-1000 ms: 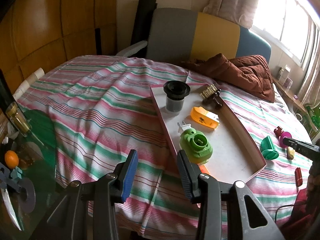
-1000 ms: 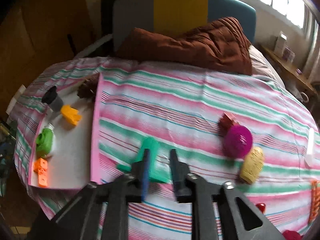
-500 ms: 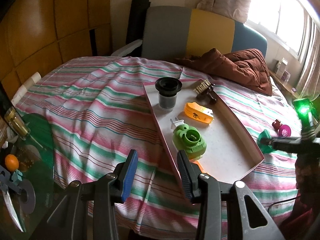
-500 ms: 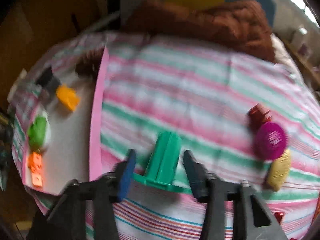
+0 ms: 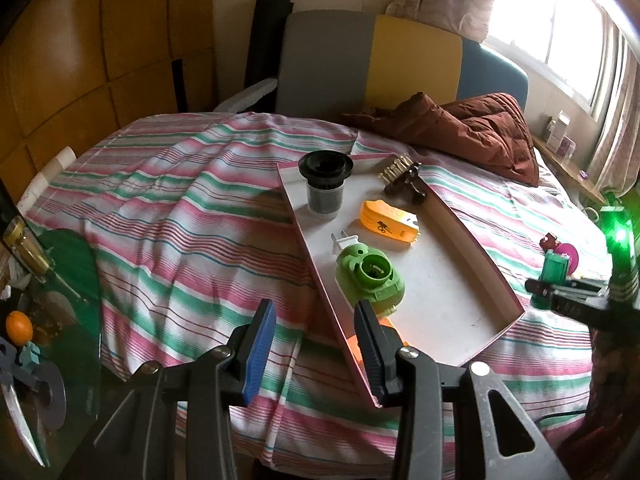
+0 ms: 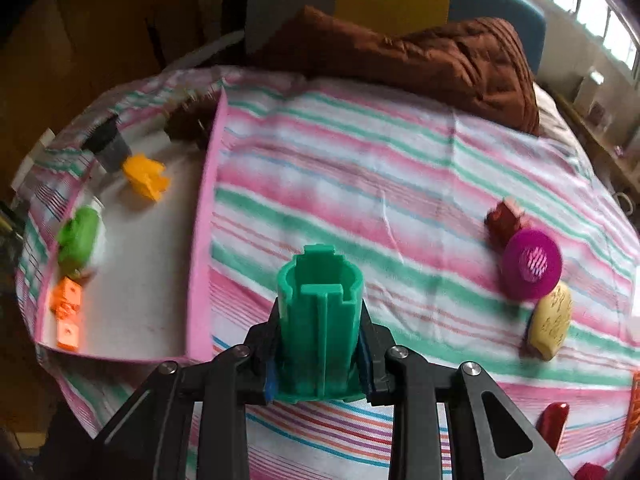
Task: Organize rigid objects
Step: 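Carry the teal stand into the tray and open the right gripper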
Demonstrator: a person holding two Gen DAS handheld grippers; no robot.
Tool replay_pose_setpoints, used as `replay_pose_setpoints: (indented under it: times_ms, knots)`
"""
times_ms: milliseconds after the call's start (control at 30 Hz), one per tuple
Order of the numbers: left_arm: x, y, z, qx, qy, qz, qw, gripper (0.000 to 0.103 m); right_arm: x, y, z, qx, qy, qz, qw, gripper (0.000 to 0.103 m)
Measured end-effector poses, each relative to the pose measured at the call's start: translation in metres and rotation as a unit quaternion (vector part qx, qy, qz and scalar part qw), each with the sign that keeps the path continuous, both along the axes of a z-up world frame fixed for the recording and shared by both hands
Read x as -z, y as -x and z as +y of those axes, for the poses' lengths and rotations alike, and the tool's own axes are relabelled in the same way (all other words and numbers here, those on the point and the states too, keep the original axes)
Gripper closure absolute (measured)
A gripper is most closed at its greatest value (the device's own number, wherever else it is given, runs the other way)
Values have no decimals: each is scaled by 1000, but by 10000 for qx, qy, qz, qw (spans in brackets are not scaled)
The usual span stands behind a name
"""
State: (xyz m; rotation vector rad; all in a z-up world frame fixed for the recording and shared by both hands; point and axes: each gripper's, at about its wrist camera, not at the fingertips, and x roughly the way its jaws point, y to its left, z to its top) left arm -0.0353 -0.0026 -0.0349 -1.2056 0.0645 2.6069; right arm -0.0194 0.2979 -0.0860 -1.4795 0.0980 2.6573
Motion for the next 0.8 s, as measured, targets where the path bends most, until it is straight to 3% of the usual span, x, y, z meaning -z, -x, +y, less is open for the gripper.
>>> replay_pose_setpoints:
  times_ms: [200,367,533,800]
  knots:
    - [-2,-1,-2,-20,-20,29,10000,62,-33,8,-26,-466,222,470,9976,73]
    - [-1,0,-5,-26,-42,17,10000,62,-42,20,-68,-1151,222,476,9920,72]
    - [2,1,-10,-87,-73,-38,9999,62,-30,45,-101,-1706,-5,129,9853,72]
    - [8,6,-19,-207,-95,-134,9997,62,12,113,-135,-1911,-479,-699,9779,72]
